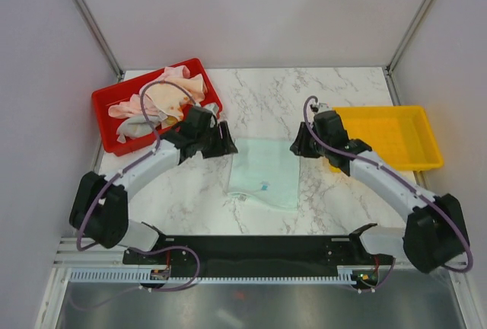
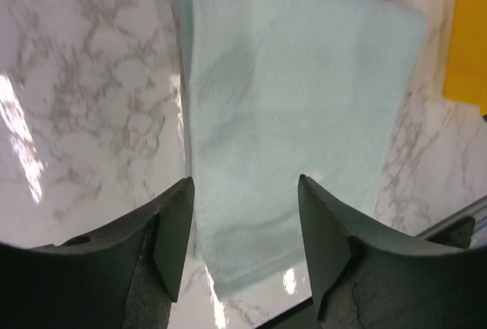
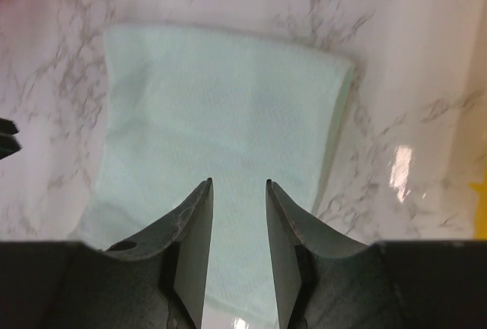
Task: Fold and stack the towels
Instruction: Fold the towel
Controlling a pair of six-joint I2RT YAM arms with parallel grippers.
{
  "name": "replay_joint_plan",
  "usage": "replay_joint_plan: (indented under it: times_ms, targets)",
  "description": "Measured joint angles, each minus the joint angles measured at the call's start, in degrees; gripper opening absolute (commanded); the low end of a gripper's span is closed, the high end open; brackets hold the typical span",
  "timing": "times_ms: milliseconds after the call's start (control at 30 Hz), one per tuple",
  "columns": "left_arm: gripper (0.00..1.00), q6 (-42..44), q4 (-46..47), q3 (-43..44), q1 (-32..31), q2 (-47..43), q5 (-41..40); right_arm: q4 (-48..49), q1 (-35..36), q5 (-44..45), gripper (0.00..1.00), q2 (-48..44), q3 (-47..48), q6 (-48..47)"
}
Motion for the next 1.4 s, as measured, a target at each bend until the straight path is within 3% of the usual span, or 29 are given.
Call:
replay_joint_plan:
  times_ms: [167, 400, 667, 1400]
  targets:
    - [0.62, 1.9, 3.3, 9.1, 4.3, 9.2, 0.7, 1.1, -3.9, 4.4, 0.42, 12.8, 6.7, -2.9]
    - [0.59, 3.5, 6.3, 11.5, 5.1, 18.9, 3.9, 0.8, -5.5, 4.6, 0.42, 21.4, 8.3, -4.3]
    - [0.57, 4.6, 7.5, 15.1, 5.1, 25.3, 4.8, 3.0, -5.9, 2.3, 0.41, 23.4, 8.3, -4.4]
    - [0.46, 5.7, 9.4, 17.2, 5.1, 30.7, 7.6, 8.7, -7.4, -1.7, 0.37, 25.4, 5.5, -3.5]
